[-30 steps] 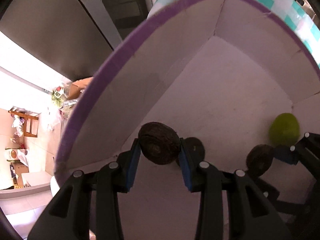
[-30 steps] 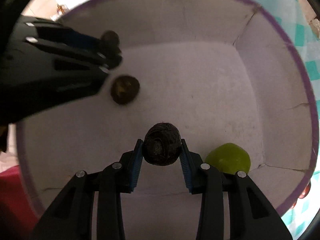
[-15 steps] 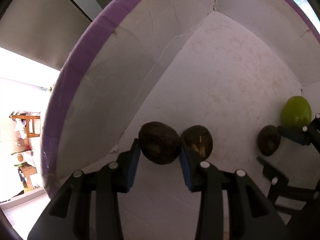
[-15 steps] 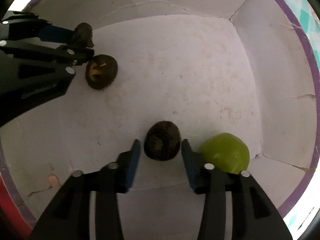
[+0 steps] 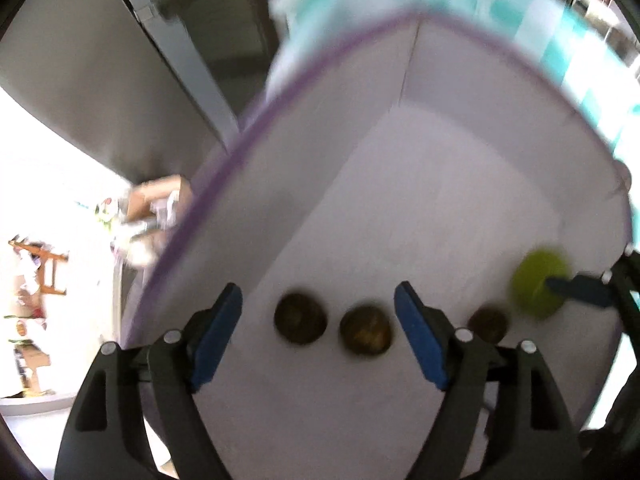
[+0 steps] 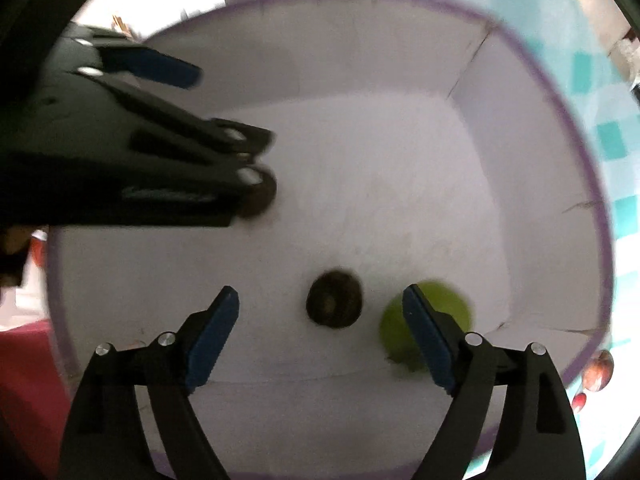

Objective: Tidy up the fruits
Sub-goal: 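Move both tools back over the remaining fruits, then grasp the red cherry tomato with the right tool while the left tool grasps the dark red apple, then carry the cherry tomato and apple toward the white box, then open the left tool over the box to drop the apple while the right tool releases the cherry tomato, then move both tools back over the remaining fruits on the cloth, then grasp a tangerine with the right tool while the left tool grasps another tangerine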

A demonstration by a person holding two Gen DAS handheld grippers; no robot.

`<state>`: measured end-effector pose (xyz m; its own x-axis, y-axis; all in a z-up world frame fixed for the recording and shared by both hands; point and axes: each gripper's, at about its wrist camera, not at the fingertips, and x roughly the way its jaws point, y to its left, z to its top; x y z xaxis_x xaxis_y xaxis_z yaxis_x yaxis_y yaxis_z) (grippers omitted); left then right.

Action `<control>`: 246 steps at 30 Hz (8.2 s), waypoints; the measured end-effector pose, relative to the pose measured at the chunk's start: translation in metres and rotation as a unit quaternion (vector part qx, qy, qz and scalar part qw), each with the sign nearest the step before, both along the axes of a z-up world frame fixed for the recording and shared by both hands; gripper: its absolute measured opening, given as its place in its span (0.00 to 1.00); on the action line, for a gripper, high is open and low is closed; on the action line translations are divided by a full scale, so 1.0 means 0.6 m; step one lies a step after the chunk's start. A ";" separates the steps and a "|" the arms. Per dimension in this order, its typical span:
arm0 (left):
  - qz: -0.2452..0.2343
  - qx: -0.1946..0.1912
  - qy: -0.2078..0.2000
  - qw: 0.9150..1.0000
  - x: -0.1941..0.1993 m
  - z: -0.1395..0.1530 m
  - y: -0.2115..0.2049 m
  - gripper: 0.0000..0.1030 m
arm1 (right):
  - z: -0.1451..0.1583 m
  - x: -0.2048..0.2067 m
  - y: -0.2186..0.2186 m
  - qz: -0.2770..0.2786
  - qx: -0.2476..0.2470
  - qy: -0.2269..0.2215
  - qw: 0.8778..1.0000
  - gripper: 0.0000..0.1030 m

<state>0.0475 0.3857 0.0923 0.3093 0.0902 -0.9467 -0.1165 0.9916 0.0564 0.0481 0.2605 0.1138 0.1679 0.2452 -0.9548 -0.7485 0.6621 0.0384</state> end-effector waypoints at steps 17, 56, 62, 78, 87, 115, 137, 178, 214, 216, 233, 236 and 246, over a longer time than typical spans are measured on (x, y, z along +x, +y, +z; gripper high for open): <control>-0.063 -0.018 -0.270 0.961 0.098 0.211 -0.267 0.99 | 0.044 0.045 -0.502 -0.454 0.078 -0.145 0.875 0.85; -0.377 -0.072 -0.078 0.920 0.259 0.001 -0.746 0.99 | -0.136 0.012 -0.702 -0.528 0.067 -0.129 0.837 0.31; -0.366 -0.047 -0.058 0.927 0.299 -0.067 -0.833 0.99 | -0.132 -0.081 -0.700 -0.559 0.084 -0.116 0.817 0.31; -0.360 0.017 -0.055 0.931 0.262 -0.142 -0.870 0.59 | -0.122 -0.214 -0.711 -0.585 0.088 -0.123 0.797 0.31; -0.322 -0.004 -0.045 0.946 0.118 -0.146 -0.829 0.59 | -0.139 -0.285 -0.689 -0.547 0.073 -0.101 0.828 0.31; -0.298 -0.005 -0.006 0.955 -0.122 -0.054 -0.731 0.59 | -0.070 -0.324 -0.672 -0.478 0.095 -0.114 0.866 0.32; -0.090 -0.064 -0.169 0.979 -0.113 0.181 -0.325 0.59 | 0.090 -0.125 -0.376 -0.222 0.130 -0.127 0.958 0.32; -0.134 0.006 0.163 0.978 -0.078 -0.077 -0.132 0.60 | -0.135 0.107 0.065 0.028 -0.149 0.099 0.983 0.39; -0.169 0.042 -0.170 0.970 0.062 0.179 -0.299 0.98 | -0.013 0.099 -0.491 -0.404 0.122 -0.041 0.906 0.85; -0.179 0.023 -0.161 0.970 0.099 0.186 -0.329 0.98 | -0.038 0.108 -0.512 -0.420 0.109 -0.032 0.900 0.85; -0.162 -0.030 -0.066 0.984 0.284 0.083 -0.351 0.98 | -0.156 0.240 -0.538 -0.458 0.059 -0.002 0.887 0.84; -0.167 -0.027 -0.060 0.984 0.295 0.071 -0.354 0.98 | -0.170 0.267 -0.522 -0.446 0.047 -0.001 0.894 0.83; -0.186 -0.025 -0.023 0.982 0.330 0.036 -0.359 0.98 | -0.188 0.288 -0.496 -0.439 0.007 -0.023 0.898 0.46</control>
<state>0.2455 0.1705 0.1140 0.3541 -0.0835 -0.9315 0.2537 0.9672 0.0098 0.2210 -0.0370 0.0008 0.3418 0.0109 -0.9397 0.0602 0.9976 0.0335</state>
